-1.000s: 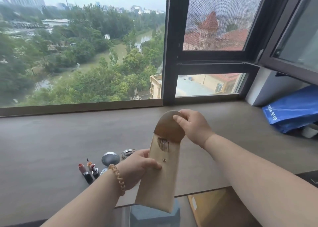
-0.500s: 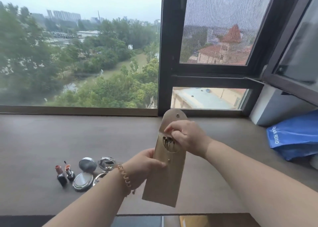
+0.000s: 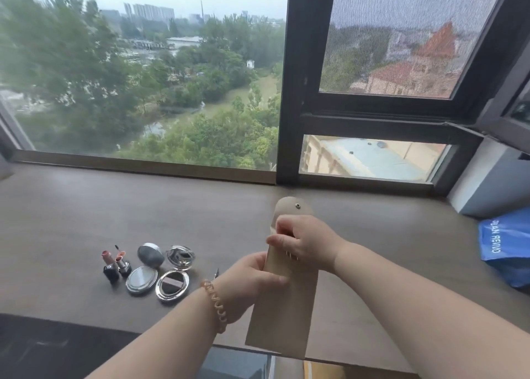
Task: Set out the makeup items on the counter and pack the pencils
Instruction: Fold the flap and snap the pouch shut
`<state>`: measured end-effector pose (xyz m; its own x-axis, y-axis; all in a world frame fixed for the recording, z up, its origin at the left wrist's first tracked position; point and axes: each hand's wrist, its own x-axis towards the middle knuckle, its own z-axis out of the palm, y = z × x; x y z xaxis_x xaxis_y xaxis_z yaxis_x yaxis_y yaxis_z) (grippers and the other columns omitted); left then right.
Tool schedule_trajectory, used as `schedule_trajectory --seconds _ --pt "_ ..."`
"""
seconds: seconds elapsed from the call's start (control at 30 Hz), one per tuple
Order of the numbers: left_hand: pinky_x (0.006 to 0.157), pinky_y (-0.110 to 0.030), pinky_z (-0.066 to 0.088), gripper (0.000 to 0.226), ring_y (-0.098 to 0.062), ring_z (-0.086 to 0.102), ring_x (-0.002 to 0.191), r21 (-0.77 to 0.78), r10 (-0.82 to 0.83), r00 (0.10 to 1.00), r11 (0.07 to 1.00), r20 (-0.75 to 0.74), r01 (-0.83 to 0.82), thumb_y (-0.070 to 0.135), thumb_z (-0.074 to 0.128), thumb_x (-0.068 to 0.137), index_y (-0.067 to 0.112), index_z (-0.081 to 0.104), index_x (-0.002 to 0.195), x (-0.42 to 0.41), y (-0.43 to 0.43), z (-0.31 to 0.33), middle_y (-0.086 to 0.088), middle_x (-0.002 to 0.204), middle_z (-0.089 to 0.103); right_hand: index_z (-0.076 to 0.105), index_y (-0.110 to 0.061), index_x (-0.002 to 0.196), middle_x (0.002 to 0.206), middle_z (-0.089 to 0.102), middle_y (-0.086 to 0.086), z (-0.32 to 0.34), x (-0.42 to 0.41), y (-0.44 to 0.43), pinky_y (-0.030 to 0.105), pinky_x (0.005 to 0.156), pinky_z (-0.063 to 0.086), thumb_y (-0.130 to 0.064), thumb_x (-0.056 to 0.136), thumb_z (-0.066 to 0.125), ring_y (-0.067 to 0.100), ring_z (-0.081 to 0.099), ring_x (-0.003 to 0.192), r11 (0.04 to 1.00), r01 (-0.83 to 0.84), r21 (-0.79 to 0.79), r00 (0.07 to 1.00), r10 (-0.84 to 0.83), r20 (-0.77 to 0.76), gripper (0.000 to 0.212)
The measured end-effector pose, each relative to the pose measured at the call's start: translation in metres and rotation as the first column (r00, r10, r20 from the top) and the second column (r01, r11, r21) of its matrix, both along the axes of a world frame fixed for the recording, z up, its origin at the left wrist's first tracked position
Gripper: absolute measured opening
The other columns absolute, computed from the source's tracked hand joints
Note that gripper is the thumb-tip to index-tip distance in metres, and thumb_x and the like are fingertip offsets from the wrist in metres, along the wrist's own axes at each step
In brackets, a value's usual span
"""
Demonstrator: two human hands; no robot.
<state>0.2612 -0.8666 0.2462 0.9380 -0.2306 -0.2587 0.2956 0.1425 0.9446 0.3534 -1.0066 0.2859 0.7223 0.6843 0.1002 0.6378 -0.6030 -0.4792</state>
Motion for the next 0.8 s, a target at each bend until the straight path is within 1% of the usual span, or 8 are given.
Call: schedule_trajectory --seconds 0.1,0.2,0.3,0.4,0.53,0.67,0.73,0.8 --pt "0.081 -0.037 0.054 0.031 -0.026 0.066 0.089 -0.011 -0.029 0.999 1.000 0.022 0.029 0.008 0.069 0.073 0.003 0.067 0.103 0.001 0.011 0.003 -0.013 0.098 0.069 0.038 -0.028 0.056 0.058 0.046 -0.012 0.000 0.002 0.009 0.029 0.059 0.032 -0.045 0.087 0.058 0.012 0.045 0.062 0.999 0.010 0.045 1.000 -0.009 -0.018 0.041" --pt "0.077 -0.038 0.055 0.033 -0.028 0.066 0.086 -0.017 -0.002 1.000 1.000 0.027 0.003 0.018 0.072 0.073 0.000 0.068 0.101 0.004 0.025 0.007 -0.017 0.098 0.068 0.041 -0.027 0.055 0.066 0.049 -0.007 0.006 0.004 0.018 0.032 0.065 0.038 -0.038 0.087 0.061 0.019 0.050 0.073 0.989 0.029 0.146 1.000 -0.029 0.001 0.040" --pt "0.084 -0.045 0.051 0.039 -0.033 0.064 0.088 -0.034 0.021 1.000 0.999 -0.001 -0.021 0.022 0.071 0.074 -0.005 0.066 0.102 0.005 0.039 0.008 -0.023 0.101 0.066 0.054 -0.013 0.066 0.071 0.060 0.002 0.013 0.010 0.024 0.037 0.069 0.046 -0.032 0.087 0.064 0.022 0.057 0.070 0.956 0.093 0.278 0.990 -0.061 -0.124 0.029" --pt "0.080 -0.041 0.053 0.037 -0.031 0.065 0.084 -0.034 0.014 1.000 0.999 -0.016 -0.014 0.023 0.071 0.073 -0.004 0.068 0.099 0.005 0.046 0.007 -0.023 0.100 0.066 0.058 -0.012 0.071 0.063 0.057 -0.005 0.017 0.013 0.029 0.035 0.067 0.044 -0.035 0.086 0.063 0.016 0.053 0.064 0.949 0.140 0.281 0.988 -0.113 -0.108 0.028" --pt "0.082 -0.043 0.052 0.035 -0.033 0.064 0.085 -0.042 0.020 0.999 0.999 -0.030 -0.021 0.022 0.072 0.074 -0.004 0.069 0.098 0.007 0.052 0.007 -0.023 0.098 0.066 0.056 -0.012 0.075 0.076 0.056 -0.003 0.015 0.008 0.036 0.035 0.072 0.044 -0.042 0.087 0.060 0.015 0.053 0.072 0.975 0.108 0.193 0.989 -0.086 -0.122 0.033" --pt "0.080 -0.042 0.053 0.035 -0.032 0.065 0.085 -0.063 0.032 0.999 0.997 -0.031 -0.034 0.024 0.067 0.081 -0.006 0.066 0.100 0.006 0.058 0.005 -0.024 0.099 0.066 0.055 -0.014 0.068 0.069 0.050 -0.011 0.016 0.003 0.042 0.010 0.061 0.038 -0.033 0.082 0.069 -0.006 0.050 0.065 0.970 0.091 0.225 0.990 -0.063 -0.130 0.028" --pt "0.079 -0.041 0.053 0.038 -0.031 0.065 0.084 -0.093 0.053 0.998 0.994 -0.041 -0.057 0.025 0.058 0.085 -0.008 0.065 0.102 0.006 0.062 0.003 -0.024 0.099 0.066 0.056 -0.014 0.067 0.067 0.050 -0.010 0.016 0.003 0.043 0.008 0.058 0.037 -0.029 0.084 0.069 -0.006 0.048 0.060 0.965 0.112 0.237 0.981 -0.070 -0.180 0.026" --pt "0.079 -0.041 0.054 0.037 -0.031 0.065 0.085 -0.139 0.074 0.995 0.987 -0.065 -0.082 0.024 0.055 0.087 -0.008 0.065 0.103 0.007 0.065 0.001 -0.025 0.100 0.067 0.063 -0.014 0.074 0.073 0.059 -0.004 0.016 0.003 0.040 0.012 0.061 0.042 -0.030 0.085 0.067 -0.002 0.052 0.063 0.963 0.153 0.224 0.954 -0.084 -0.288 0.020"
